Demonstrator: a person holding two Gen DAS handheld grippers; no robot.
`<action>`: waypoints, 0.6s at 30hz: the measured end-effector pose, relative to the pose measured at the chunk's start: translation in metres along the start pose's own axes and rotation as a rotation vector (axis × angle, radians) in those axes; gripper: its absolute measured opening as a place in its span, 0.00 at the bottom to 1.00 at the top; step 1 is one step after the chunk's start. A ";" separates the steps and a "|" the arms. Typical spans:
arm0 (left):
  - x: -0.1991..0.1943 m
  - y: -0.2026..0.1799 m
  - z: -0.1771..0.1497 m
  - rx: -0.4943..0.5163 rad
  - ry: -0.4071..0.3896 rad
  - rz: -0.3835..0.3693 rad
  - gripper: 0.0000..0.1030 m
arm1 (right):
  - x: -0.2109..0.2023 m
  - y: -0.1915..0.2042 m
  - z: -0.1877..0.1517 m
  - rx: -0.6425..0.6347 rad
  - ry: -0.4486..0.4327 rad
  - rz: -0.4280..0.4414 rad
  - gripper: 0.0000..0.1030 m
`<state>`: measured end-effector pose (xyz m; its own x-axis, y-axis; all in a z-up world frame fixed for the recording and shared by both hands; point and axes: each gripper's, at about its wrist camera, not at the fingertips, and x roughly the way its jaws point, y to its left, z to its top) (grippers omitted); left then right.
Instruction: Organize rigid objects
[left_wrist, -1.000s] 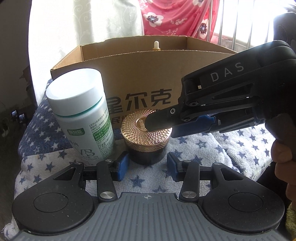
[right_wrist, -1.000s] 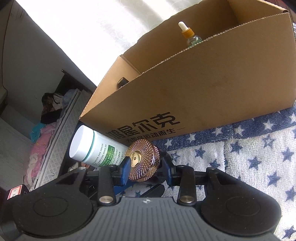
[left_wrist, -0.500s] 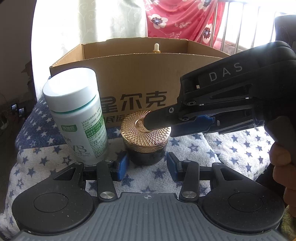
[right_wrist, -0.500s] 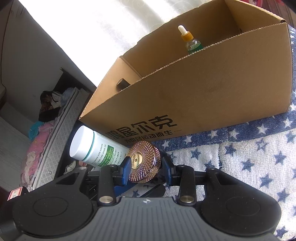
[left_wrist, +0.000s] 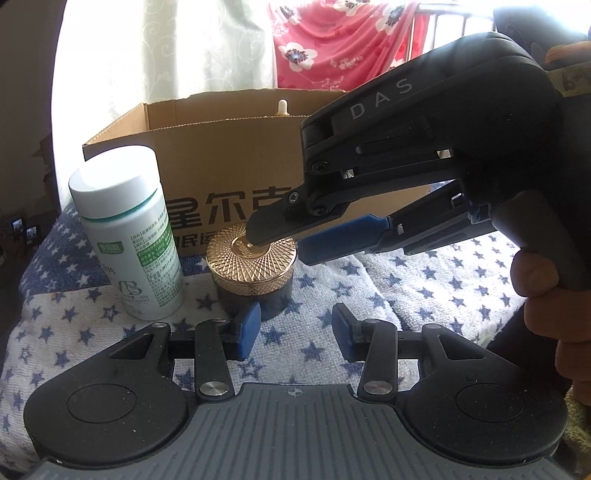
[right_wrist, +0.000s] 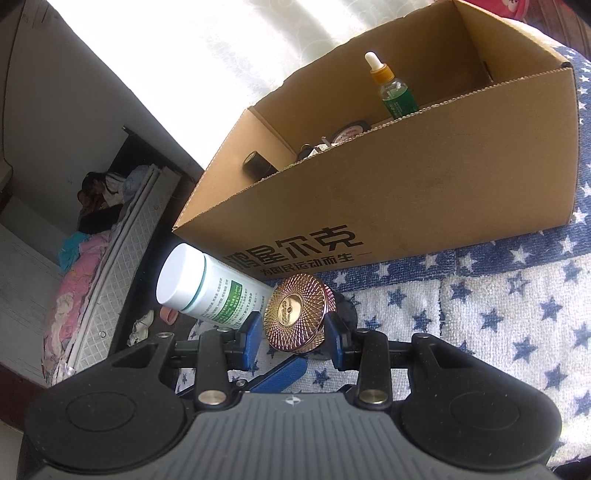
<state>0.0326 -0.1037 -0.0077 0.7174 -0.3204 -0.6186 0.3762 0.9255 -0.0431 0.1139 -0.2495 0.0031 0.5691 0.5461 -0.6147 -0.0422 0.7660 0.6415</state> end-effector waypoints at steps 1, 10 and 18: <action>-0.001 0.001 0.000 0.001 -0.004 0.006 0.41 | -0.002 -0.001 0.000 0.004 -0.008 0.001 0.39; -0.006 0.002 -0.003 0.017 -0.039 0.018 0.42 | -0.018 -0.002 0.000 -0.004 -0.070 -0.015 0.39; -0.017 -0.005 -0.006 0.054 -0.073 0.042 0.42 | -0.020 -0.015 -0.008 0.022 -0.088 -0.003 0.39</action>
<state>0.0151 -0.1021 -0.0013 0.7730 -0.2973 -0.5604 0.3745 0.9269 0.0248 0.0963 -0.2694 0.0023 0.6392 0.5111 -0.5746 -0.0230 0.7596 0.6500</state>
